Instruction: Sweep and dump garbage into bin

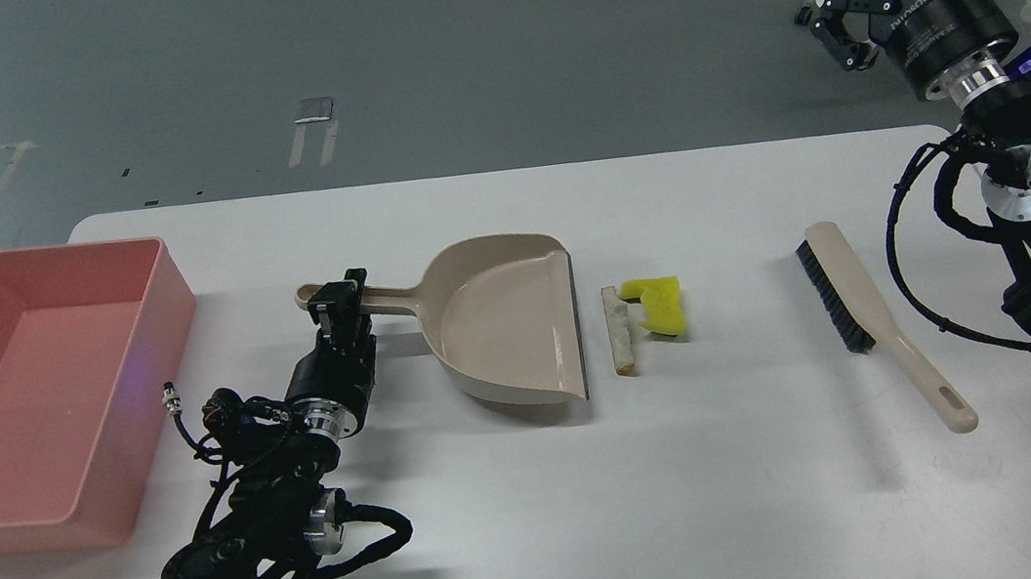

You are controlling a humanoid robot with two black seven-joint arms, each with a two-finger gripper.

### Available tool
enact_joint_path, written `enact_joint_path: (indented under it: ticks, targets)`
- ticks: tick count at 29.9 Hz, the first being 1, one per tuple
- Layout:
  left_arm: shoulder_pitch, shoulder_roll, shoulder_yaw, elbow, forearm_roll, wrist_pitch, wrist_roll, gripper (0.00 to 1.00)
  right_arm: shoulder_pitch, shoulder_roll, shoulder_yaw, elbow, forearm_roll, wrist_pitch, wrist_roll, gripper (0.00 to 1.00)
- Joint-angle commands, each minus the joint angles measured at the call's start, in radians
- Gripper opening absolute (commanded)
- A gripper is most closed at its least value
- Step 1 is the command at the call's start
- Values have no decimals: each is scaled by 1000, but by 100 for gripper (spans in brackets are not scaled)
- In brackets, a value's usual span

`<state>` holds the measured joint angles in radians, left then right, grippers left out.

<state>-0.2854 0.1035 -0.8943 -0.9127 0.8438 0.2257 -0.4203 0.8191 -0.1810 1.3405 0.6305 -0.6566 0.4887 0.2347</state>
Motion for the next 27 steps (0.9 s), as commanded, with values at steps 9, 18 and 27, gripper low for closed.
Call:
enact_joint_path:
  ticks: [9,18,27]
  targets:
    - [-1,1,0,-17,8,0,-14,28,-1,2,0,1,0,0,0,100]
    - [-3,13,15,-77,11,0,-34,27,-5,2,0,1,0,0,0,100]
    - [-1,122,34,-169,14,1,-34,23,-18,-8,0,12,0,0,3,100]
